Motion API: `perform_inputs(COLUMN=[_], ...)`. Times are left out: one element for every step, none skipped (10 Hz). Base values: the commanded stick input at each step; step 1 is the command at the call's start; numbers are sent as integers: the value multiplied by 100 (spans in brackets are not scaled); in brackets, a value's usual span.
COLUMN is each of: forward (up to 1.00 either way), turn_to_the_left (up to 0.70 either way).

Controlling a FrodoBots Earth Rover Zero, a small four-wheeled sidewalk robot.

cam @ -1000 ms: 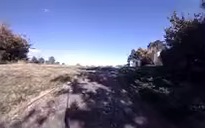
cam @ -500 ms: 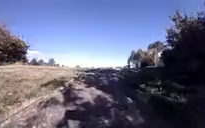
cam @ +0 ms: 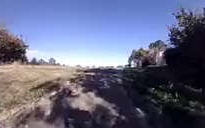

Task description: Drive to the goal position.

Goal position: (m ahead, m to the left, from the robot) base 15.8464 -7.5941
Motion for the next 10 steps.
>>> perform_inputs(forward=[100,100,100,100,100,100,100,100,100,100], turn_to_the_left=[1,1,1,1,1,1,1,1,1,1])
